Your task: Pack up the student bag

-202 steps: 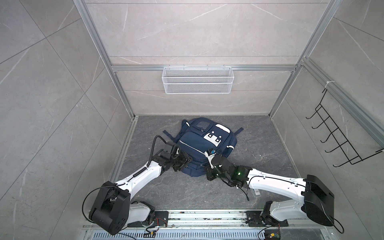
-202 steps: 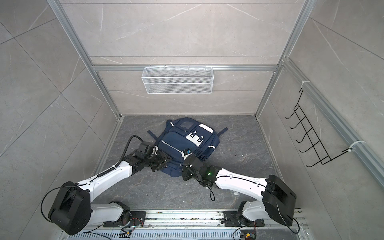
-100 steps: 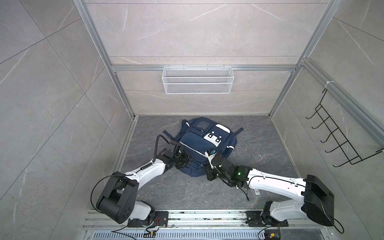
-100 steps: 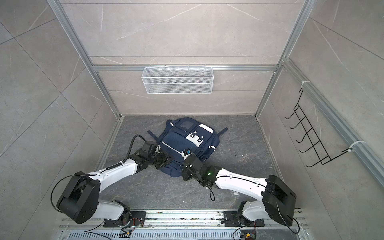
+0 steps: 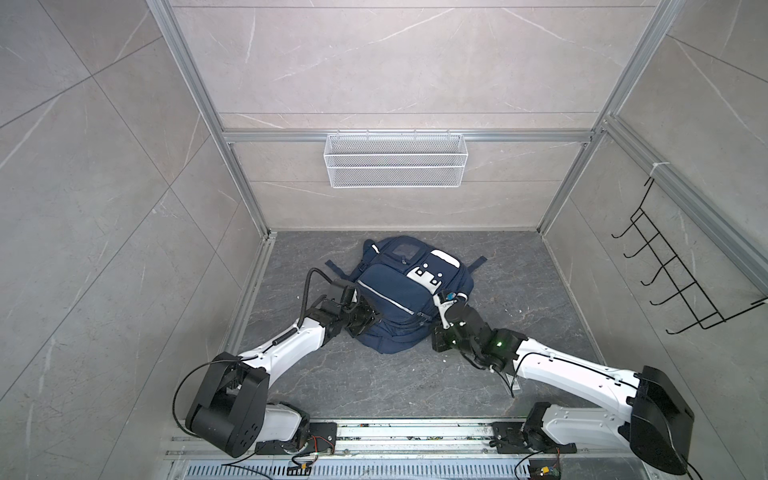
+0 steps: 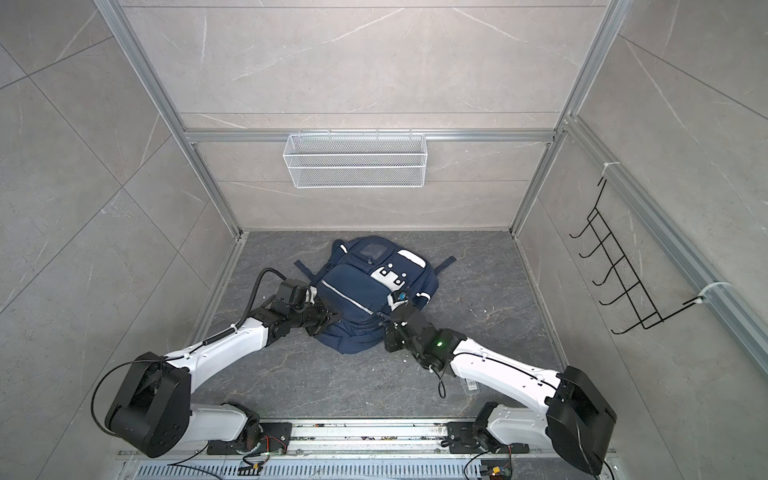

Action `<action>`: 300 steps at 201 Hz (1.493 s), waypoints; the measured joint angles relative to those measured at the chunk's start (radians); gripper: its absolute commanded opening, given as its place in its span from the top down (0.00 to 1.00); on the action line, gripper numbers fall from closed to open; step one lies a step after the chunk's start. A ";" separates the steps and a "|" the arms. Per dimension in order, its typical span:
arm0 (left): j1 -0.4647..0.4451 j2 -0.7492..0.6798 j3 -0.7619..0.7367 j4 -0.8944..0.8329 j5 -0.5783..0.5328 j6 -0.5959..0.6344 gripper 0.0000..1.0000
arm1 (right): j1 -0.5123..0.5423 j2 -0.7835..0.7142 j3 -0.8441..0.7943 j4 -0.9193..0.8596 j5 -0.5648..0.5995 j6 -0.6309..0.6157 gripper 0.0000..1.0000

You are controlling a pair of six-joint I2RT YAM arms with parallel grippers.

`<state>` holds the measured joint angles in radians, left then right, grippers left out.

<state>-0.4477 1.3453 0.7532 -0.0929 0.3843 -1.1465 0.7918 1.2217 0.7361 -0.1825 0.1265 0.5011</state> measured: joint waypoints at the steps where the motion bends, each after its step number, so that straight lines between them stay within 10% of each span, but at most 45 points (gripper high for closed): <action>1: 0.001 -0.002 0.000 -0.001 0.002 0.001 1.00 | -0.009 0.000 0.000 0.000 -0.003 0.000 1.00; 79: 0.011 -0.047 -0.026 -0.037 0.013 0.038 1.00 | -0.207 0.136 0.080 -0.032 -0.060 0.000 1.00; 167: 0.023 -0.043 -0.028 -0.065 0.010 0.074 1.00 | -0.237 -0.011 0.022 -0.047 -0.203 -0.044 0.49; 300: 0.020 -0.029 -0.028 -0.066 0.009 0.081 1.00 | -0.164 0.243 0.021 0.211 -0.458 -0.050 0.32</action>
<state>-0.4278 1.3167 0.7250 -0.1589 0.3931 -1.0653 0.6281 1.4643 0.7570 0.0280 -0.3317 0.4511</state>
